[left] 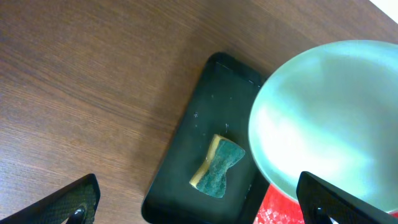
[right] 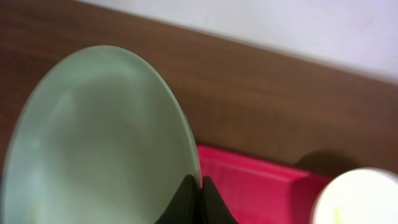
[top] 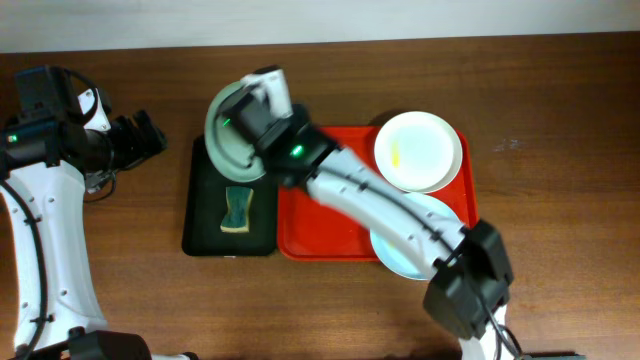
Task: Clean dirty plates on tray and stack at the side
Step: 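Lift the light green plate with the right gripper, then carry the light green plate right and set it on the table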
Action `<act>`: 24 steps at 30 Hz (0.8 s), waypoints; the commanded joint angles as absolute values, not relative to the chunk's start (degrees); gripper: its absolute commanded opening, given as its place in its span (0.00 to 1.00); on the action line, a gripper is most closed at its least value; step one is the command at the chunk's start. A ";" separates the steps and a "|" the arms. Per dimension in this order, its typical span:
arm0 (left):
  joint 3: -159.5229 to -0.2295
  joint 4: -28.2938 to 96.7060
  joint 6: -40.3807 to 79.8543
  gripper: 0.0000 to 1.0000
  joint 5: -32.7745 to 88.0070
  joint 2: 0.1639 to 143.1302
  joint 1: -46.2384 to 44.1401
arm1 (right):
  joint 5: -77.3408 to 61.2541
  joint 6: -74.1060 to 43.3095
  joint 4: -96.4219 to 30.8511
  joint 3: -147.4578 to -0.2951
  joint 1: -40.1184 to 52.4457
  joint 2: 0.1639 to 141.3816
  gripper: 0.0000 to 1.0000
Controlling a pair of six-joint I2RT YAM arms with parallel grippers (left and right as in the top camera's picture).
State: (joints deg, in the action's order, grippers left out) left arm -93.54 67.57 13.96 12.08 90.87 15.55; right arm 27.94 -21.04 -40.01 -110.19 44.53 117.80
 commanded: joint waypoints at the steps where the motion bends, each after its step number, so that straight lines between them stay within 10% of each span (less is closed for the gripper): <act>1: -93.47 67.57 14.06 0.99 12.69 91.05 15.66 | 7.16 -26.48 -41.91 -110.61 35.68 111.46 0.04; 9: -93.47 67.57 14.06 0.99 12.69 91.05 15.66 | -15.05 -26.46 -54.15 -110.59 9.72 107.94 0.04; 24: -93.47 67.57 14.06 0.99 12.69 91.05 15.66 | -6.72 -15.86 -72.73 -106.06 -36.10 109.23 0.04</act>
State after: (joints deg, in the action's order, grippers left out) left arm -93.54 67.55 13.96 12.05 90.87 15.55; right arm -11.42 -17.89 -72.23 -109.21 -32.91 109.45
